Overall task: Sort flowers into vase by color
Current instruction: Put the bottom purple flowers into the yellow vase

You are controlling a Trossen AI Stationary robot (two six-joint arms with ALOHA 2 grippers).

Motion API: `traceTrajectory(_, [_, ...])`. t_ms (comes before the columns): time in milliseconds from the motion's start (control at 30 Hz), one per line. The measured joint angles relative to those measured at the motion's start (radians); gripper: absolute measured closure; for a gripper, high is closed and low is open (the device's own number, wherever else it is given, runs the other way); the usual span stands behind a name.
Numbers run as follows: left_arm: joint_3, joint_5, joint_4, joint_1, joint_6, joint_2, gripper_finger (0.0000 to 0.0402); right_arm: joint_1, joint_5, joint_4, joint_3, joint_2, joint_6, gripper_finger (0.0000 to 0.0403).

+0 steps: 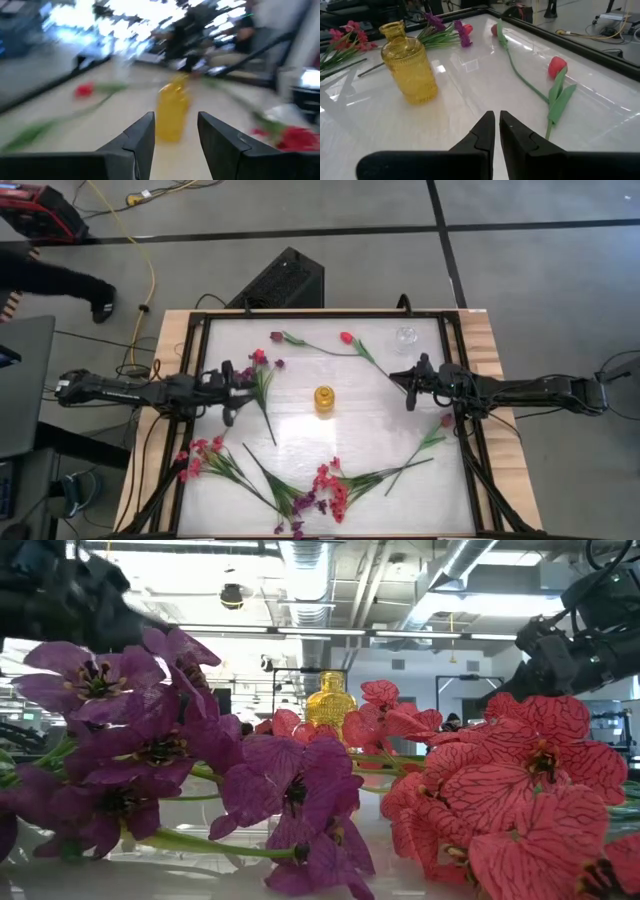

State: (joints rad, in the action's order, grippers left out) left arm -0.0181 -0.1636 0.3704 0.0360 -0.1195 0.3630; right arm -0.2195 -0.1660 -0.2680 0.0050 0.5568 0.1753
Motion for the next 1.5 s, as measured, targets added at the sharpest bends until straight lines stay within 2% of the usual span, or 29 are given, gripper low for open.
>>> traceTrajectory(67, [-0.008, 0.023, 0.067, 0.0, 0.036, 0.026, 0.0265, 0.0, 0.0, -0.011, 0.004, 0.0, 0.0, 0.0346])
traceTrajectory(167, [-0.044, -0.031, 0.071, -0.001, 0.064, 0.082, 0.0265, 0.0, 0.001, -0.021, 0.01, 0.001, 0.006, 0.0346])
traceTrajectory(333, [-0.122, -0.085, 0.07, -0.001, 0.11, 0.244, 0.0265, -0.002, 0.007, -0.161, 0.013, 0.0, 0.105, 0.0346])
traceTrajectory(400, [-0.156, -0.108, 0.059, -0.001, 0.123, 0.316, 0.0265, -0.004, 0.043, -0.219, 0.02, 0.0, 0.112, 0.0346])
traceTrajectory(533, [-0.224, -0.199, -0.006, -0.001, 0.131, 0.438, 0.0265, -0.003, 0.166, -0.164, 0.095, 0.009, 0.113, 0.0346])
traceTrajectory(633, [-0.257, -0.248, -0.031, -0.001, 0.147, 0.501, 0.0265, 0.019, 0.183, -0.073, 0.191, 0.055, 0.116, 0.0346])
traceTrajectory(767, [-0.271, -0.249, -0.032, -0.001, 0.161, 0.554, 0.0265, 0.067, 0.191, 0.045, 0.324, 0.164, 0.11, 0.0346])
traceTrajectory(867, [-0.274, -0.241, -0.03, -0.001, 0.161, 0.578, 0.0265, 0.136, 0.234, 0.095, 0.423, 0.273, 0.05, 0.0346])
traceTrajectory(933, [-0.274, -0.242, -0.03, -0.002, 0.163, 0.586, 0.0265, 0.201, 0.267, 0.131, 0.499, 0.351, 0.01, 0.0346])
traceTrajectory(1167, [-0.275, -0.235, -0.009, -0.003, 0.172, 0.586, 0.0265, 0.441, 0.27, 0.377, 0.791, 0.617, -0.181, 0.0346])
traceTrajectory(1400, [-0.275, -0.231, -0.012, -0.003, 0.167, 0.586, 0.0265, 0.581, 0.222, 0.553, 1.046, 0.852, -0.143, 0.0346])
traceTrajectory(1500, [-0.275, -0.195, -0.012, -0.003, 0.162, 0.586, 0.0265, 0.612, 0.22, 0.583, 1.139, 0.941, -0.152, 0.0346])
